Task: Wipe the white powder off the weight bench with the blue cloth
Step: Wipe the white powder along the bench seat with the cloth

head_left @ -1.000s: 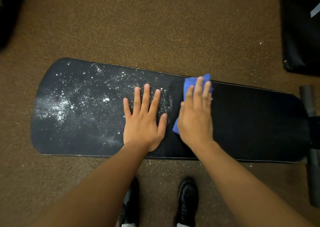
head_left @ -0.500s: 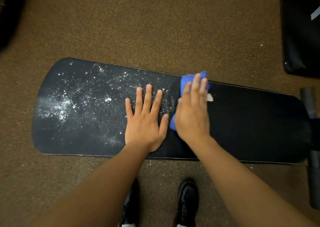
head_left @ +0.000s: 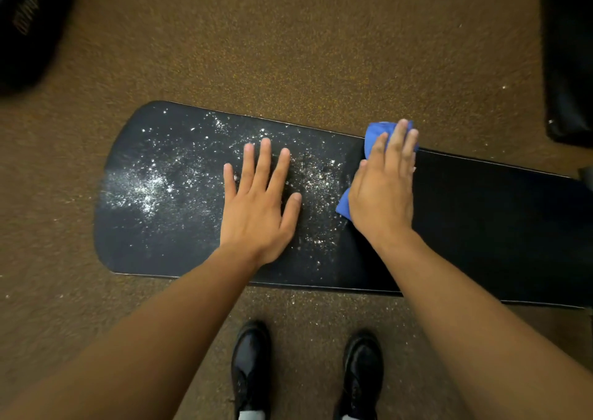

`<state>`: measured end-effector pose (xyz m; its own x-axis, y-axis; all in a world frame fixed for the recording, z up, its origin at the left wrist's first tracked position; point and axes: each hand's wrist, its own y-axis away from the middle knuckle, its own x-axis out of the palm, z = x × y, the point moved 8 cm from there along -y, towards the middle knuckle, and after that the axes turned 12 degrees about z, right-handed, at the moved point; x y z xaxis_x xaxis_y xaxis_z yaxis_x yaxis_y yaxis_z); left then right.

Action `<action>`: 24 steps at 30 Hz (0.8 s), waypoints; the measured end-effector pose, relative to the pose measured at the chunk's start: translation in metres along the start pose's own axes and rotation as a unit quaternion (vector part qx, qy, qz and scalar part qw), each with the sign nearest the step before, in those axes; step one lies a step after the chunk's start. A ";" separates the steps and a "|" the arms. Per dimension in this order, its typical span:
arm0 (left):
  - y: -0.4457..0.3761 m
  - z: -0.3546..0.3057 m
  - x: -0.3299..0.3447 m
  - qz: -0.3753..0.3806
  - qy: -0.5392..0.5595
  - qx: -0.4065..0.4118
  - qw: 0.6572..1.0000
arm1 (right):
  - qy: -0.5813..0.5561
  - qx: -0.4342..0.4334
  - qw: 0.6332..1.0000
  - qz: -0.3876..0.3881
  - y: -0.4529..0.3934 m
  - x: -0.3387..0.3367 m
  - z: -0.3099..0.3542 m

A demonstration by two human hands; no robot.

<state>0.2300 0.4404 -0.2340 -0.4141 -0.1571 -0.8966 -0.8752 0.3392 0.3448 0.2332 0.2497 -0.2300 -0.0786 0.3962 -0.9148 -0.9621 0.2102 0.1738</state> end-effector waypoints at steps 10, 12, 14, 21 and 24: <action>0.001 0.038 -0.001 0.015 -0.024 -0.009 1.000 | 0.025 -0.051 0.998 0.015 0.009 0.015 0.027; 0.002 0.044 0.000 0.024 -0.030 -0.004 0.999 | 0.036 -0.066 0.997 0.027 0.023 0.021 0.035; 0.002 0.046 0.002 0.029 -0.035 0.001 0.999 | 0.050 -0.102 0.992 0.048 0.051 0.030 0.042; 0.002 0.045 0.002 0.030 -0.044 -0.002 0.999 | 0.011 0.015 1.000 0.025 0.049 0.013 0.005; 0.002 0.046 0.003 0.031 -0.046 -0.001 0.998 | 0.006 0.045 0.999 0.006 0.013 0.014 0.025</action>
<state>0.2386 0.4829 -0.2489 -0.4425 -0.0512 -0.8953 -0.8498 0.3429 0.4004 0.2264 0.2799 -0.2315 -0.0933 0.3890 -0.9165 -0.9336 0.2856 0.2163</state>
